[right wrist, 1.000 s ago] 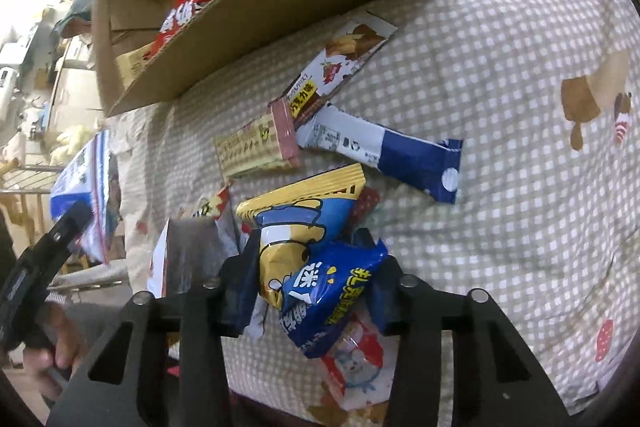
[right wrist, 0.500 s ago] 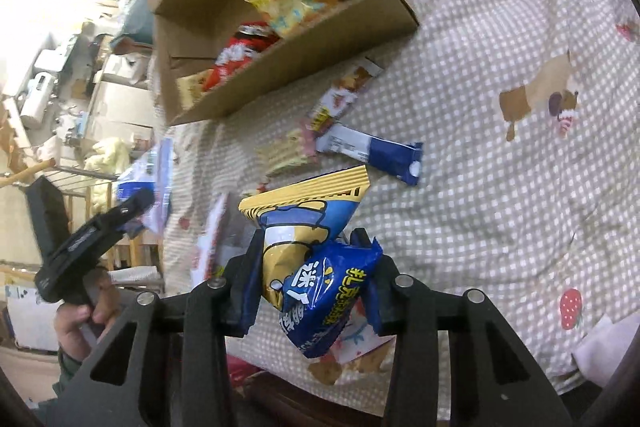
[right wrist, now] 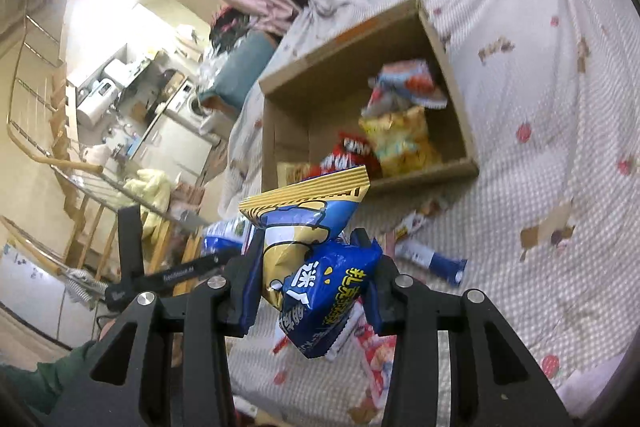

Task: Organize snacks
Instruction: 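Carry both held bags over and down into the cardboard box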

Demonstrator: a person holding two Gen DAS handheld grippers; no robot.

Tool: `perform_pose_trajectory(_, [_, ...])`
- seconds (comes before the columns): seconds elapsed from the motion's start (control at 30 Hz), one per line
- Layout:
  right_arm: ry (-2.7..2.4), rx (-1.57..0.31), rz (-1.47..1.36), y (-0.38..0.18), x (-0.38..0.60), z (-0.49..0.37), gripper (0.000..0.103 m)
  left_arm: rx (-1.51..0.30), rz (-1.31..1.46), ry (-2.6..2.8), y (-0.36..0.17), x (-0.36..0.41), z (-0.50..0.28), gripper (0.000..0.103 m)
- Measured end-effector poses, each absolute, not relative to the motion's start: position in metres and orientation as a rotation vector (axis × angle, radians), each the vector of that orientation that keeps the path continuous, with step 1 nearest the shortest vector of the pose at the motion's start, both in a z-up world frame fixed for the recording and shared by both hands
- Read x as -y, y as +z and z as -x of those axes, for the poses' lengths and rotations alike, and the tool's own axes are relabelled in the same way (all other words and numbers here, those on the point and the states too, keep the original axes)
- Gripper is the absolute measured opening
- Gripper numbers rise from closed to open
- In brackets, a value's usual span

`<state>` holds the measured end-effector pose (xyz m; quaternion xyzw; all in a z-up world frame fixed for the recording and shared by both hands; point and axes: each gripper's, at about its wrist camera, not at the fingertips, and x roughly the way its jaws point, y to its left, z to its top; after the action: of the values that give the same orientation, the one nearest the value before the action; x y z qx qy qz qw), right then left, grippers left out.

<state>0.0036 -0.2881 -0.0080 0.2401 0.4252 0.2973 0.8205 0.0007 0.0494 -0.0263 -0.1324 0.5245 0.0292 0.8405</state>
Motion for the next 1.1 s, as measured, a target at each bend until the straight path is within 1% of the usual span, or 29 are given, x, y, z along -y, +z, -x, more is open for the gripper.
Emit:
perform_pose_trajectory(0.17, [0.634, -0.852, -0.492, 0.004, 0.288, 0.002, 0.043, -1.056, 0.253, 0.046, -0.013, -0.043, 0.003, 0.051])
perform_pose_trajectory(0.47, [0.576, -0.826, -0.482, 0.013, 0.285, -0.023, 0.043, -0.947, 0.207, 0.033, 0.023, -0.038, -0.012, 0.051])
perform_pose_trajectory(0.63, [0.576, -0.817, -0.484, 0.017, 0.275, -0.053, 0.043, -0.929, 0.200, 0.019, 0.034, -0.035, -0.043, 0.051])
perform_pose_trajectory(0.93, [0.592, -0.850, -0.438, 0.020, 0.244, -0.106, 0.043, -0.918, 0.089, -0.015, 0.038, -0.011, -0.103, 0.051])
perform_pose_trajectory(1.1, [0.590, -0.851, -0.417, 0.017, 0.234, -0.133, 0.043, -0.906, 0.080, -0.016, 0.036, -0.005, -0.133, 0.051])
